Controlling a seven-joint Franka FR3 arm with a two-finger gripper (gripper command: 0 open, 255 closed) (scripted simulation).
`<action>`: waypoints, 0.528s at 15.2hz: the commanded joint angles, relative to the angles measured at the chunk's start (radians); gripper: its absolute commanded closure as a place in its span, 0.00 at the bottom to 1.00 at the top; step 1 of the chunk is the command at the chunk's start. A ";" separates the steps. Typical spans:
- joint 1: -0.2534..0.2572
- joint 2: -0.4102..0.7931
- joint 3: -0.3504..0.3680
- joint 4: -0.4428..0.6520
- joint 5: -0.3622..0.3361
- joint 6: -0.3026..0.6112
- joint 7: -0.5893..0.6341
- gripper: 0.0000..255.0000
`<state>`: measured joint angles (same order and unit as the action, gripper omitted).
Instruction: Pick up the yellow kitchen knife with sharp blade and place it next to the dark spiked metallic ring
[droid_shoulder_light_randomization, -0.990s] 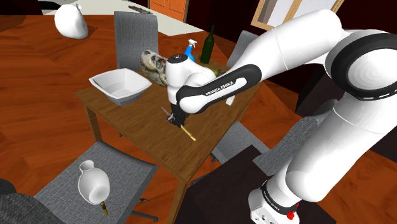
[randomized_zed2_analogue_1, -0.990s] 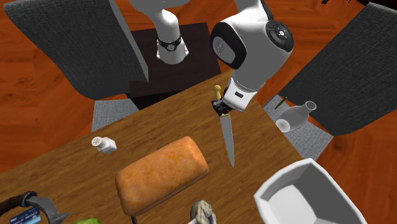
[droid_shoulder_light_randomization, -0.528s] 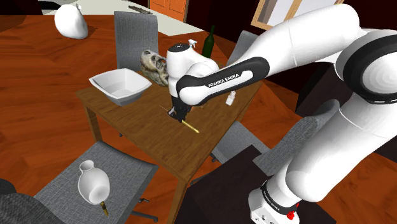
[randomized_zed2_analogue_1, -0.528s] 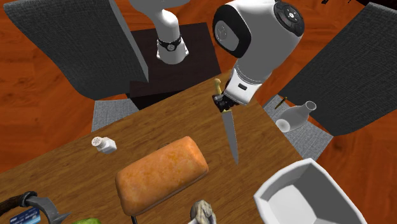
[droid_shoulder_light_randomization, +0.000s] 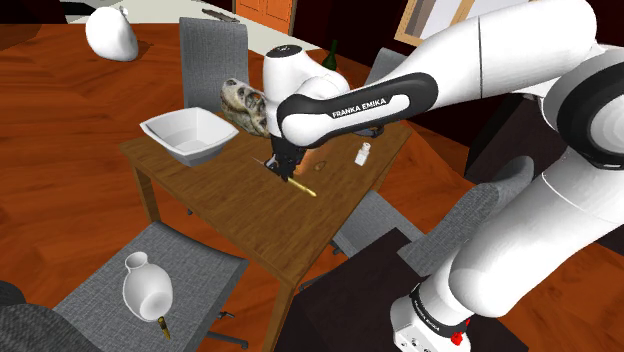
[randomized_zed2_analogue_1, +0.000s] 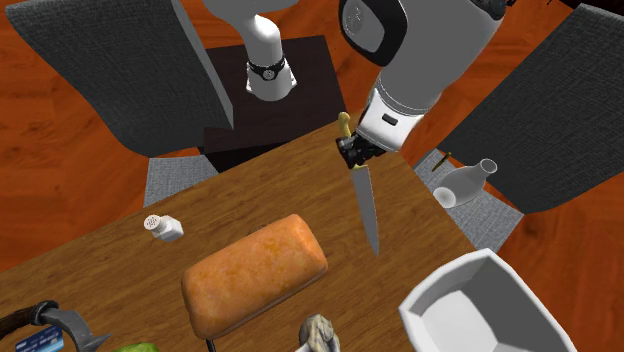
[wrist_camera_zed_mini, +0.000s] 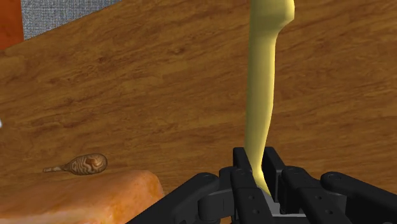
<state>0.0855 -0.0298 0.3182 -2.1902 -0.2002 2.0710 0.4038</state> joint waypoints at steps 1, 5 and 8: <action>-0.012 -0.019 -0.013 -0.010 0.004 -0.003 -0.028 1.00; -0.058 -0.048 -0.070 -0.048 -0.002 0.025 -0.125 1.00; -0.094 -0.059 -0.112 -0.065 -0.010 0.044 -0.197 1.00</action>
<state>0.0022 -0.0921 0.2181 -2.2571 -0.2060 2.1104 0.2278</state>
